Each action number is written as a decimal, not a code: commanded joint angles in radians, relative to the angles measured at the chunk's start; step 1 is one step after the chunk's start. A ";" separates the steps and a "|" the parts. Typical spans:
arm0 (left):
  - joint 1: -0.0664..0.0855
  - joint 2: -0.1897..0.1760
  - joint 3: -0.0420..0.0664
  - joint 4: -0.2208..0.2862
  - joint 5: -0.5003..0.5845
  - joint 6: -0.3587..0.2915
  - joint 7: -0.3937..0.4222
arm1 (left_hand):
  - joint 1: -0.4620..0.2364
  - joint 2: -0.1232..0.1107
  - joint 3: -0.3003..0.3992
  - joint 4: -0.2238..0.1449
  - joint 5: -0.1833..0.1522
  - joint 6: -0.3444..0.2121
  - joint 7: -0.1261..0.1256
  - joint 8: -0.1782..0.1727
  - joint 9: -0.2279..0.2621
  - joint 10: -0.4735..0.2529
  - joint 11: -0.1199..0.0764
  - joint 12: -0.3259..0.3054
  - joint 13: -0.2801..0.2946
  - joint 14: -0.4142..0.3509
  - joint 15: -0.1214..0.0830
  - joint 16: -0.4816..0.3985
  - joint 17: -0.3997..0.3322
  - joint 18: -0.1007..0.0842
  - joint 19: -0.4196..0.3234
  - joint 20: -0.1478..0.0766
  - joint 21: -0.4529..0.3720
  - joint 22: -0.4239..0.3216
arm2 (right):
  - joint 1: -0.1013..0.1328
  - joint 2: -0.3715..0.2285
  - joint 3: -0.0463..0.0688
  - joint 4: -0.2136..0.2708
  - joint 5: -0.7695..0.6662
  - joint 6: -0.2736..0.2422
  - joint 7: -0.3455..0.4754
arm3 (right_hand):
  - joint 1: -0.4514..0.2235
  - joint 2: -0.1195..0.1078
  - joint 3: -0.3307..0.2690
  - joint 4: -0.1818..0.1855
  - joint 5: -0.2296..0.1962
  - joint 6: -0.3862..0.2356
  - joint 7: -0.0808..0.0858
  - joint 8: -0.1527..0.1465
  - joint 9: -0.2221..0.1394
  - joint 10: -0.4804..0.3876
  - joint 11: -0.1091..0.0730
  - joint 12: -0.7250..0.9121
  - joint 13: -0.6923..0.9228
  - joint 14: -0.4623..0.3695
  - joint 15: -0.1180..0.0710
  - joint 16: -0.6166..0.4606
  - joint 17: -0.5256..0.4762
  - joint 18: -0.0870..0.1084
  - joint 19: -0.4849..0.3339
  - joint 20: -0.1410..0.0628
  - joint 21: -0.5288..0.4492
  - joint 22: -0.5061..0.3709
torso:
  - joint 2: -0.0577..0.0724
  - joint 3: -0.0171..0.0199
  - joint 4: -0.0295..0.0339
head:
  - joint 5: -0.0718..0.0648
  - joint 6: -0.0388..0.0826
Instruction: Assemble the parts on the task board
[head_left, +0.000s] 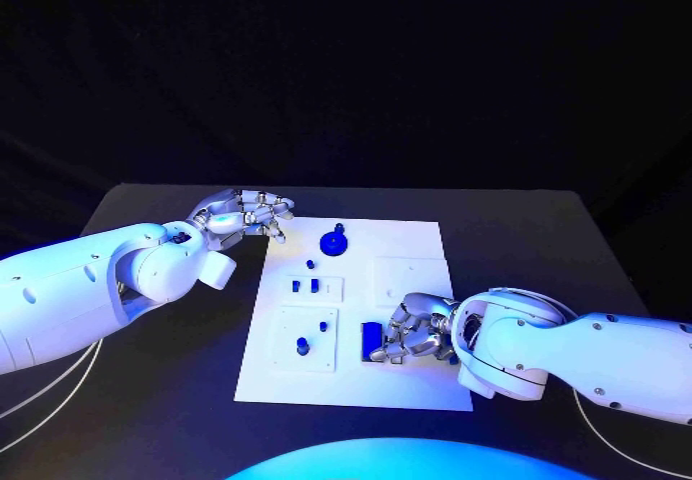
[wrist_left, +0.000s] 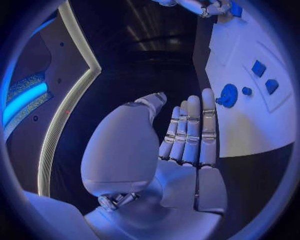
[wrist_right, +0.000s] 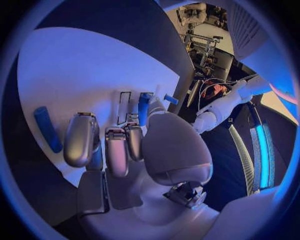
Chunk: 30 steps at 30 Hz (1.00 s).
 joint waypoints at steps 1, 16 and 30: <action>0.001 0.001 0.001 0.002 0.004 0.016 0.006 | 0.008 0.000 0.002 0.006 0.001 -0.007 0.025 0.005 -0.001 -0.007 0.000 0.006 -0.001 0.000 0.002 0.002 -0.001 0.014 0.005 -0.001 -0.001 -0.001 | -0.001 -0.006 0.000 0.008 -0.017 -0.024 0.012 | 0.019 0.003 0.006 0.000 0.003 -0.002 -0.006 0.004 -0.001 0.007 -0.003 -0.009 0.070 0.090 -0.008 0.003 0.183 -0.011 0.014 -0.006 -0.003 0.176 | 0.000 0.0007 -0.0002 | 0.001 0.001; 0.000 -0.002 0.001 -0.001 0.003 0.015 0.005 | 0.008 0.000 0.002 0.006 0.001 -0.007 0.025 0.005 -0.001 -0.007 0.000 0.006 -0.001 0.000 0.002 0.002 -0.001 0.014 0.005 -0.001 -0.001 -0.001 | 0.024 -0.092 0.002 0.045 0.041 -0.163 0.090 | -0.012 -0.080 -0.047 0.011 -0.002 -0.063 0.023 -0.009 -0.003 -0.018 0.021 -0.040 0.044 0.085 0.010 -0.007 0.160 -0.004 0.000 0.007 -0.051 0.165 | 0.000 0.0004 -0.0005 | 0.001 0.002; 0.000 -0.007 0.000 0.013 0.003 0.006 0.011 | 0.009 0.001 0.002 0.008 0.001 -0.007 0.025 0.006 -0.002 -0.007 0.000 0.008 -0.001 0.000 0.002 0.003 -0.002 0.014 0.006 -0.001 -0.003 -0.002 | 0.056 -0.250 0.002 0.052 -0.110 -0.112 0.091 | 0.072 -0.084 -0.054 -0.012 0.000 -0.088 0.034 -0.025 -0.009 -0.028 0.031 -0.053 0.033 0.086 0.020 -0.006 0.164 -0.007 0.004 0.017 -0.035 0.169 | -0.001 -0.0026 -0.0020 | -0.016 0.001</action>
